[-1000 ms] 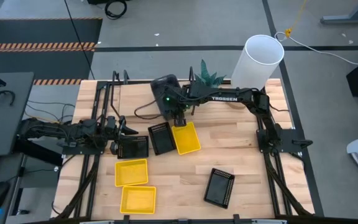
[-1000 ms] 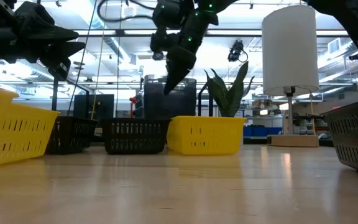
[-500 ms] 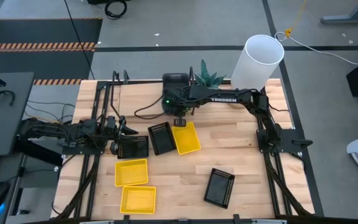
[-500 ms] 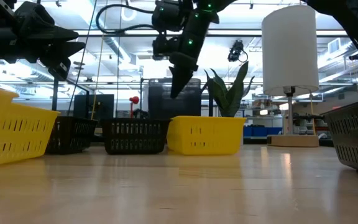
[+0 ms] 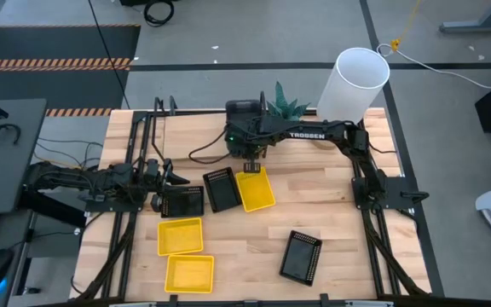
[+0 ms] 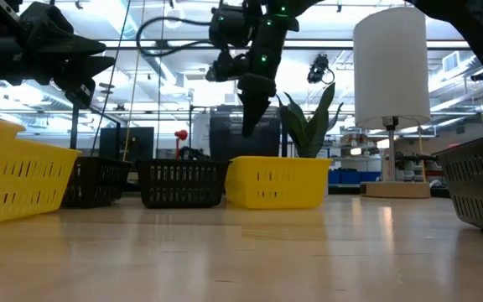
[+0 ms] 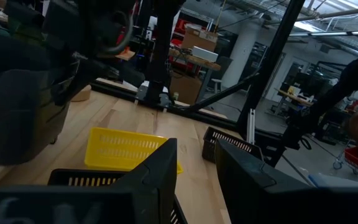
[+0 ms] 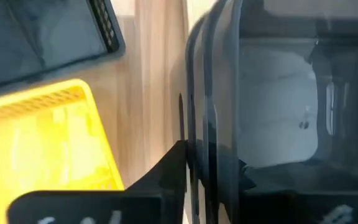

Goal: Stack baskets on shelf by color
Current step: Put the stacked black transparent bins on the shelf, then stack the bottom left yellow bin on the middle left yellow bin

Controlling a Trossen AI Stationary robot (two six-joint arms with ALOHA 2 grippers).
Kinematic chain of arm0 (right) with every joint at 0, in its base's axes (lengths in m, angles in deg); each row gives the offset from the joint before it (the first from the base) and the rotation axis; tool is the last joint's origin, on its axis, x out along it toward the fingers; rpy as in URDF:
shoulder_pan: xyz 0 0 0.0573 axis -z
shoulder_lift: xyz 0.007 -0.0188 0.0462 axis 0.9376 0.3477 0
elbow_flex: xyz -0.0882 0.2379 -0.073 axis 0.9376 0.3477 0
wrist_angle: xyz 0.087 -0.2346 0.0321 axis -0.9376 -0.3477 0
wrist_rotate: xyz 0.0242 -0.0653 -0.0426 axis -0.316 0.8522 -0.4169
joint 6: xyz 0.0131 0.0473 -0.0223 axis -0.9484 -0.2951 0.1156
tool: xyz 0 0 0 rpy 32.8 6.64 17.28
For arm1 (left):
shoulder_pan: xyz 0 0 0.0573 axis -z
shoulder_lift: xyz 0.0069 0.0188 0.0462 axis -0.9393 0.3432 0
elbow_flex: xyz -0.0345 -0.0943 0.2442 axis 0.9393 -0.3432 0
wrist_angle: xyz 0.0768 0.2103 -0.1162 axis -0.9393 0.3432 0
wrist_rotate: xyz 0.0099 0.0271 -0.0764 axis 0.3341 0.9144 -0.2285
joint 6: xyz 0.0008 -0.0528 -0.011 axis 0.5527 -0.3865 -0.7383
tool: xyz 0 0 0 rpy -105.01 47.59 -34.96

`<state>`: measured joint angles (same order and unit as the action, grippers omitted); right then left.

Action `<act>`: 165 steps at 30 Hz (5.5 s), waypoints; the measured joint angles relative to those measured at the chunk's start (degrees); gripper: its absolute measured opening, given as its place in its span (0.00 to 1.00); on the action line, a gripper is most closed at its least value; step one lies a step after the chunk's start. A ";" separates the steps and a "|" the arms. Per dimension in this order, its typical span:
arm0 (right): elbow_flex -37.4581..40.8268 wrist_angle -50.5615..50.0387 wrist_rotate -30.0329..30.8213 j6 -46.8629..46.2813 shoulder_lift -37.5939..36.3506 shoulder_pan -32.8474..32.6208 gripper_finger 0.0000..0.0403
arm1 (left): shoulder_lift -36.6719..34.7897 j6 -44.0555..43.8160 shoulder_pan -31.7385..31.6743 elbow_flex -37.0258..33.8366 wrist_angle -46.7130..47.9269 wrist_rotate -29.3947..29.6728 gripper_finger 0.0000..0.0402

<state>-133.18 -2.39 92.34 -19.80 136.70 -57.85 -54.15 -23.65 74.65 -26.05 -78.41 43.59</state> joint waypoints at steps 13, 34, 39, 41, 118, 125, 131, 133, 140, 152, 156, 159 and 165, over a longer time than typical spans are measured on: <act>-7.98 -5.09 0.00 -2.13 -0.63 -0.46 0.48 | 0.01 0.01 0.01 0.00 0.00 -0.01 0.29; -14.58 -5.84 1.03 -10.27 -0.85 -13.03 0.52 | 0.00 0.01 0.00 0.00 0.00 -0.01 0.29; -12.62 -4.33 0.79 -16.96 -0.85 -16.14 0.52 | 0.01 0.00 -0.01 0.00 0.00 -0.02 0.29; -11.21 -2.94 0.76 -19.65 -0.92 -17.46 0.52 | 0.00 0.00 -0.01 0.01 0.00 -0.02 0.29; 31.32 31.67 20.25 -26.85 -19.24 -35.33 0.17 | 25.61 -14.33 10.70 24.45 25.92 -8.34 0.29; 44.93 45.12 19.37 -27.02 -27.15 -34.33 0.17 | 33.76 -24.38 23.09 27.40 28.09 -3.59 0.29; 49.40 48.52 19.08 -32.58 -30.62 -35.18 0.17 | 40.25 -30.03 31.64 31.86 30.35 1.61 0.29; 49.96 48.08 19.15 -34.26 -30.99 -35.74 0.17 | 43.23 -31.55 34.22 34.10 30.38 3.39 0.29; 50.20 49.23 19.02 -35.93 -30.73 -38.81 0.17 | 55.56 -37.07 43.77 43.18 31.39 8.31 0.29; 49.73 51.43 18.76 -32.52 -31.34 -38.97 0.17 | 78.88 -39.07 49.30 67.31 41.02 10.56 0.29; 49.73 51.85 18.75 -30.70 -31.32 -38.94 0.17 | 84.75 -40.91 49.20 74.78 49.08 8.90 0.29; 49.73 51.82 18.56 -30.09 -31.32 -38.97 0.17 | 88.96 -42.22 49.12 81.81 57.91 9.15 0.29; 49.73 51.81 18.08 -28.87 -31.30 -38.97 0.17 | 96.05 -42.04 49.08 90.16 69.79 10.25 0.29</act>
<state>-83.45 49.42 110.42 -48.67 105.40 -96.81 41.89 -65.69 123.73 64.11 -8.63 53.85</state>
